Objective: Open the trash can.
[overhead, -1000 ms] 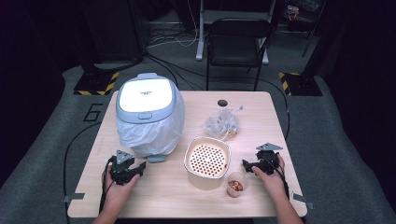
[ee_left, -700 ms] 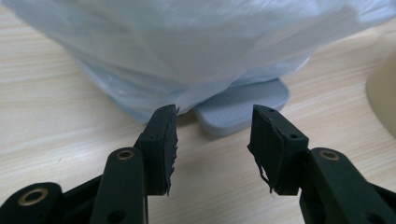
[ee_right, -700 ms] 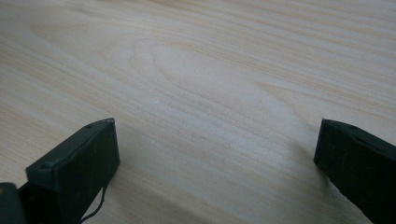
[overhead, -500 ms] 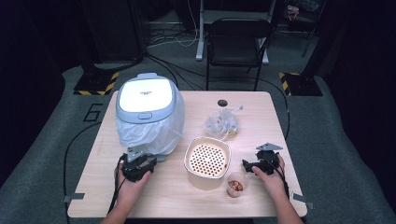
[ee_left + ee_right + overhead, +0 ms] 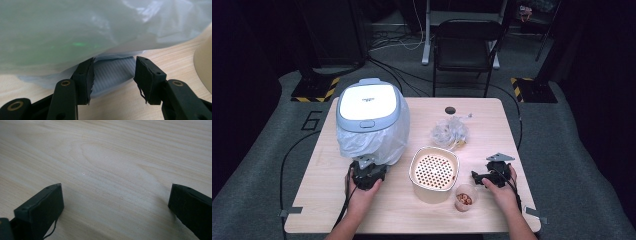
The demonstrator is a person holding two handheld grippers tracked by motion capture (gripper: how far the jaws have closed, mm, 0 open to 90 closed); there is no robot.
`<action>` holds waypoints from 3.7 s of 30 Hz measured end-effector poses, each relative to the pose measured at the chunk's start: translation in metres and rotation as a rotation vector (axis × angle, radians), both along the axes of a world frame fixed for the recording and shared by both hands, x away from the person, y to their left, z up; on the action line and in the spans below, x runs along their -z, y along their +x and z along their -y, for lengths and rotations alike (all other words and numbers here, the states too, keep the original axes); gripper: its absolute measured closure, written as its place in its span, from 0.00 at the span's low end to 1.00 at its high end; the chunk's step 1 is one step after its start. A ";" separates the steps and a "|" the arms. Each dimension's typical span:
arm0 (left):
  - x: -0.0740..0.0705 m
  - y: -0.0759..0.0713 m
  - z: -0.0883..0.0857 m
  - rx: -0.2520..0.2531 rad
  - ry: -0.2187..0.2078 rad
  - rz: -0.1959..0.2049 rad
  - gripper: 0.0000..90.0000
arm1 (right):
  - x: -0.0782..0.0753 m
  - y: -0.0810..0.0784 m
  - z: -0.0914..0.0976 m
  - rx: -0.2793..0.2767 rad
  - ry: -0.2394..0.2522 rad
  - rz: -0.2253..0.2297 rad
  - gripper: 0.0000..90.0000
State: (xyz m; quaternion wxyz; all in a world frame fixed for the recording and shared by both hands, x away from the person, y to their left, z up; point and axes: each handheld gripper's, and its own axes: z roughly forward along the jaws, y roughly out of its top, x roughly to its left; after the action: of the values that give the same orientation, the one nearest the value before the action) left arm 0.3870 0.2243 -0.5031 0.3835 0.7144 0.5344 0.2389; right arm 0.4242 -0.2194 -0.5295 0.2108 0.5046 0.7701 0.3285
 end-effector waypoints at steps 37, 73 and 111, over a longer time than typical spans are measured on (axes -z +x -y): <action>0.015 -0.001 -0.001 -0.057 0.043 0.101 0.59 | 0.000 -0.001 0.001 -0.015 -0.007 -0.001 0.00; 0.024 0.000 0.005 -0.102 0.042 0.044 0.62 | 0.000 -0.002 0.001 -0.023 -0.009 0.001 0.00; 0.024 0.000 0.005 -0.103 0.033 0.042 0.62 | -0.106 0.042 -0.009 -0.130 0.014 0.033 0.22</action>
State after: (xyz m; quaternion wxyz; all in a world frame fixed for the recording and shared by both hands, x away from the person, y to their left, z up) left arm 0.3872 0.2195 -0.5267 0.3700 0.6869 0.5584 0.2818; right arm 0.4657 -0.2107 -0.4238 0.1980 0.4496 0.7953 0.3552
